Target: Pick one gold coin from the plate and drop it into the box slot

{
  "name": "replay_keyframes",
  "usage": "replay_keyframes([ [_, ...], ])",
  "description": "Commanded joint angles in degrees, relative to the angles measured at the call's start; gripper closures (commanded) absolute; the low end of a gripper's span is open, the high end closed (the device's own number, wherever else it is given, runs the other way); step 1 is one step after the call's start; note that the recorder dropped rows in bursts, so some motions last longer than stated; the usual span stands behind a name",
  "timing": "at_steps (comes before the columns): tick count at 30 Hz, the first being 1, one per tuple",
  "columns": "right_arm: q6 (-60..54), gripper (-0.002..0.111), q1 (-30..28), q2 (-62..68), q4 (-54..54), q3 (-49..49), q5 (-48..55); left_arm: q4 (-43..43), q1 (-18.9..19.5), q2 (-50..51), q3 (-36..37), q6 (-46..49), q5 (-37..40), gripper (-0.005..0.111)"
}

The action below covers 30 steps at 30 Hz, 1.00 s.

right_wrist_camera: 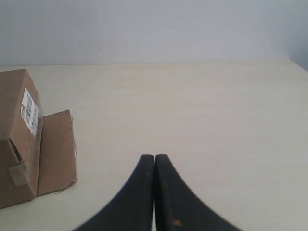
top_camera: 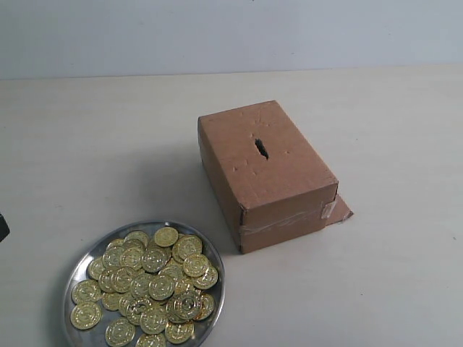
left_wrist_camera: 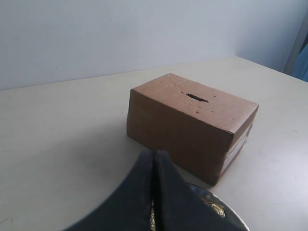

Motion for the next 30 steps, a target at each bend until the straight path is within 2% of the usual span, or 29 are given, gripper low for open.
replay_keyframes([
  [1,3.31,0.108,-0.33,-0.36,-2.32,0.23,-0.08,0.28,0.12,-0.4,0.15,0.32,0.07,0.107],
  [9,3.44,0.108,-0.33,-0.36,1.5,0.23,-0.08,0.28,0.12,-0.4,0.15,0.32,0.07,0.107],
  [30,3.44,0.108,-0.33,-0.36,1.5,0.23,-0.08,0.28,0.12,-0.4,0.15,0.32,0.07,0.107],
])
